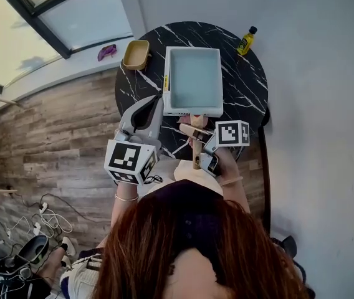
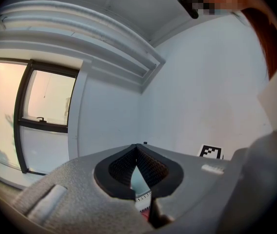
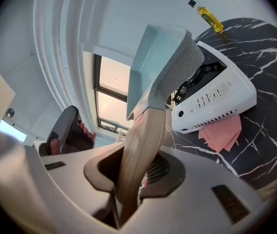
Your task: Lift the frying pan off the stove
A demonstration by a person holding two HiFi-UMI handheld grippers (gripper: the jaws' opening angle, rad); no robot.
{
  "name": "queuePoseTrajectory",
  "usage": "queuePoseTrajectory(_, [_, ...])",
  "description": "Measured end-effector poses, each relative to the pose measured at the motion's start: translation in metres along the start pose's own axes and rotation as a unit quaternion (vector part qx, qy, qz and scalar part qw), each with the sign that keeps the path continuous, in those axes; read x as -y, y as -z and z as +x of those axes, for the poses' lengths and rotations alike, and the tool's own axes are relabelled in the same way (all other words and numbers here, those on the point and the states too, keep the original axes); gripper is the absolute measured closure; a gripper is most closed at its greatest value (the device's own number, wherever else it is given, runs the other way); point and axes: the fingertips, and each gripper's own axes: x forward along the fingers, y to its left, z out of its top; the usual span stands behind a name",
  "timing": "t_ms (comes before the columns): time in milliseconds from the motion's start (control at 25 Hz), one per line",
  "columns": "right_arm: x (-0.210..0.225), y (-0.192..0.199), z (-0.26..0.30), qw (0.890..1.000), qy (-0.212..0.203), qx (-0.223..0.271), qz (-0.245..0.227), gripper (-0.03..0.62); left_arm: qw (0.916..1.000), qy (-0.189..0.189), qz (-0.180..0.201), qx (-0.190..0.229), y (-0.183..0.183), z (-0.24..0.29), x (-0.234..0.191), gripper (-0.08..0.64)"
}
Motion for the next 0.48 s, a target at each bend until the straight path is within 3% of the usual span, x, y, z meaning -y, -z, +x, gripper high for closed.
queuePoseTrajectory(480, [-0.027, 0.046, -0.018, 1.0, -0.001, 0.017, -0.008, 0.499, 0.9998, 0.018, 0.008, 0.008, -0.003, -0.047, 0.025, 0.548])
